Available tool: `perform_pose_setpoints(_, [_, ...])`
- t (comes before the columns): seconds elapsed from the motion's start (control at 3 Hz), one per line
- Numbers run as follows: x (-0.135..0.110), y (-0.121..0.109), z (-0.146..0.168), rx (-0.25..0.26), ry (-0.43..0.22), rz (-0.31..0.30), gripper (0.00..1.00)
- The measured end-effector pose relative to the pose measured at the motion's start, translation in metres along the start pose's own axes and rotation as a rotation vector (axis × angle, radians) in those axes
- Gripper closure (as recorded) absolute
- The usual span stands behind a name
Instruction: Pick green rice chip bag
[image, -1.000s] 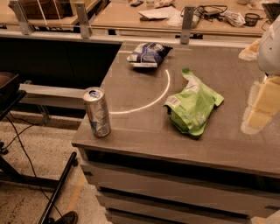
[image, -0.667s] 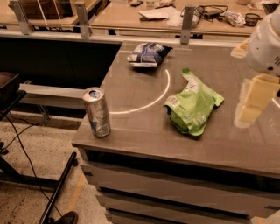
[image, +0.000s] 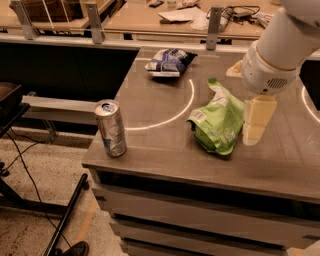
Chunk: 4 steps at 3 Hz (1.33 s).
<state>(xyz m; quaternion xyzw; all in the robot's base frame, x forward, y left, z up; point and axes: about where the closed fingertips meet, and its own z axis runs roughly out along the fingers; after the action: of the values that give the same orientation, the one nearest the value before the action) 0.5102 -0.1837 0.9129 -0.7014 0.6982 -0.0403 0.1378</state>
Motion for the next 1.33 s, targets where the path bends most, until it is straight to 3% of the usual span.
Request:
perform_pose_setpoints(0.33, [-0.007, -0.002, 0.031, -0.011, -0.026, -0.067, 0.00])
perform_pose_setpoints(1.0, [-0.021, -0.004, 0.074, -0.008, -0.093, -0.150, 0.41])
perform_pose_setpoints(1.33, [-0.022, -0.006, 0.073, -0.004, -0.110, -0.151, 0.64])
